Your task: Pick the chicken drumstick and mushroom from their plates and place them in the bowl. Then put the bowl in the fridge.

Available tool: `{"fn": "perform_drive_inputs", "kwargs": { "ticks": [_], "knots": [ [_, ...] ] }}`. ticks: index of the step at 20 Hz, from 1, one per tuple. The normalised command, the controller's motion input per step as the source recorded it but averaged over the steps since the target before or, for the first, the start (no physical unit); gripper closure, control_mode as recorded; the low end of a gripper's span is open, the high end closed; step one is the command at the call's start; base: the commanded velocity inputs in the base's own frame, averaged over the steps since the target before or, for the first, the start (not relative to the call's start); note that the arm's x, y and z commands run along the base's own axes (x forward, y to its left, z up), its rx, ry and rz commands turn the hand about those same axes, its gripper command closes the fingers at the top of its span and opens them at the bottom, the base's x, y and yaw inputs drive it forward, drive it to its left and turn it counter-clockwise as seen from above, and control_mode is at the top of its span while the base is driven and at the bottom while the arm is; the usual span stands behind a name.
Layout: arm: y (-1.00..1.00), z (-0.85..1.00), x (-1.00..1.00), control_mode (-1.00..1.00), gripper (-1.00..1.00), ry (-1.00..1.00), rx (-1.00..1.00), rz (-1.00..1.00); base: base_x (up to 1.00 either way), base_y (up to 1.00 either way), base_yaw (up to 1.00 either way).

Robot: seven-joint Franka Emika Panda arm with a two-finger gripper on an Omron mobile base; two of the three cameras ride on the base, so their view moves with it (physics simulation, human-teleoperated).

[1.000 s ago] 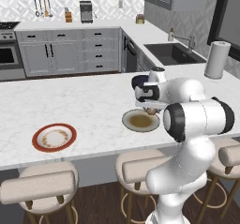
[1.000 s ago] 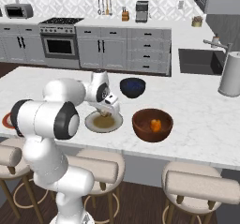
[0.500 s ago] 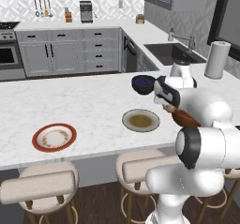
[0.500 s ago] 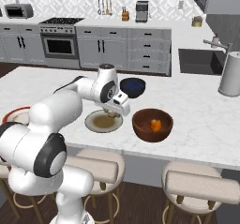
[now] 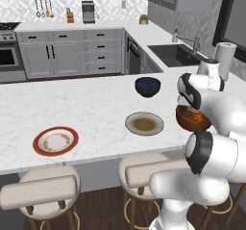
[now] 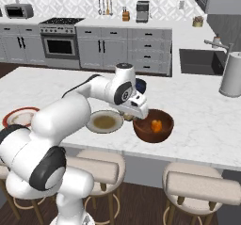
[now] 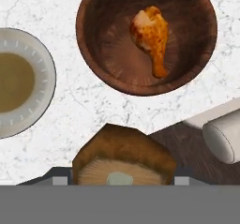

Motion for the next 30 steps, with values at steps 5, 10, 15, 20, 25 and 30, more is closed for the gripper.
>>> {"fn": "perform_drive_inputs", "kwargs": {
  "ticks": [5, 10, 15, 20, 25, 30],
  "knots": [
    [-0.73, -0.05, 0.29, -1.00, 1.00, 0.00, 0.05, 0.00, 0.00, 0.00, 0.00],
    [-0.45, -0.27, 0.46, -1.00, 1.00, 0.00, 0.03, 0.00, 0.00, 0.00, 0.00],
    [-0.14, -0.50, 0.51, -1.00, 1.00, 0.00, 0.00, 0.00, 0.00, 0.00, 0.00],
    [0.00, -0.51, 0.31, -1.00, 1.00, 0.00, 0.00, 0.00, 0.00, 0.00, 0.00],
    [0.00, -0.23, 0.01, -1.00, 1.00, 0.00, 0.00, 0.00, 0.00, 0.00, 0.00],
    [0.00, -0.26, 0.00, -1.00, -1.00, 0.00, 0.00, 0.00, 0.00, 0.00, 0.00]
  ]
}}
